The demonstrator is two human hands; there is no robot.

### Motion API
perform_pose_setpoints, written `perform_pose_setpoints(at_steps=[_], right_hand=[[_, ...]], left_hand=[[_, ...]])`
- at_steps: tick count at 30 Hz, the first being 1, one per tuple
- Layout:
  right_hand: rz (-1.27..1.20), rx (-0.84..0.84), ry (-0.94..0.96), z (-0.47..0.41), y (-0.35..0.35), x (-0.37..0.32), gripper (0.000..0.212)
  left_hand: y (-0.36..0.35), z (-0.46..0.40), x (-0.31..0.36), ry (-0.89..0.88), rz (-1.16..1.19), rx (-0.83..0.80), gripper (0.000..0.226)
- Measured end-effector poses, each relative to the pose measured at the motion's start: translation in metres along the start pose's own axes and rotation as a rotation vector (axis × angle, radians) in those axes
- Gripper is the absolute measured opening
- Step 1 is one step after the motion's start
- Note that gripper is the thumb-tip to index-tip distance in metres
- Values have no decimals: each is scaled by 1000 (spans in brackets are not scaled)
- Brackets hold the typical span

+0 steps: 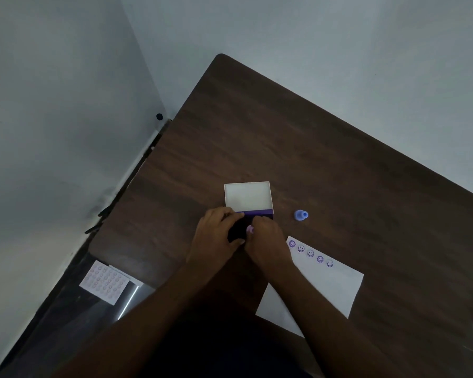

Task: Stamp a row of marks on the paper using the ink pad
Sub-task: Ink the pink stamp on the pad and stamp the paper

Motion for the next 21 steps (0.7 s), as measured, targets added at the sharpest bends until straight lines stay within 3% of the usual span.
perform_pose_setpoints(at_steps=[1, 3, 6, 10, 21], right_hand=[[23, -120, -63, -5, -8, 4, 41], [74, -198, -91, -10, -15, 6, 50], [94, -56, -13, -15, -15, 3, 44], [80, -66, -26, -10, -26, 6, 58], [34, 47, 2, -11, -17, 0, 52]], left_hand=[[-2, -1, -2, 15, -14, -18, 66], [-3, -1, -5, 40, -38, -50, 73], [1, 0, -9, 4, -52, -7, 75], [10, 6, -10, -17, -78, 53, 79], [17, 4, -10, -47, -126, 112, 77]])
Point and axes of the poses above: each hand's wrist, its own z-axis away from the middle knuckle, its own y-axis out of the back of the hand, x = y × z, the point moved 8 cm from there along -z, towards the middle knuckle, and after that the axes turned 6 degrees about x, right-handed, at the moved point
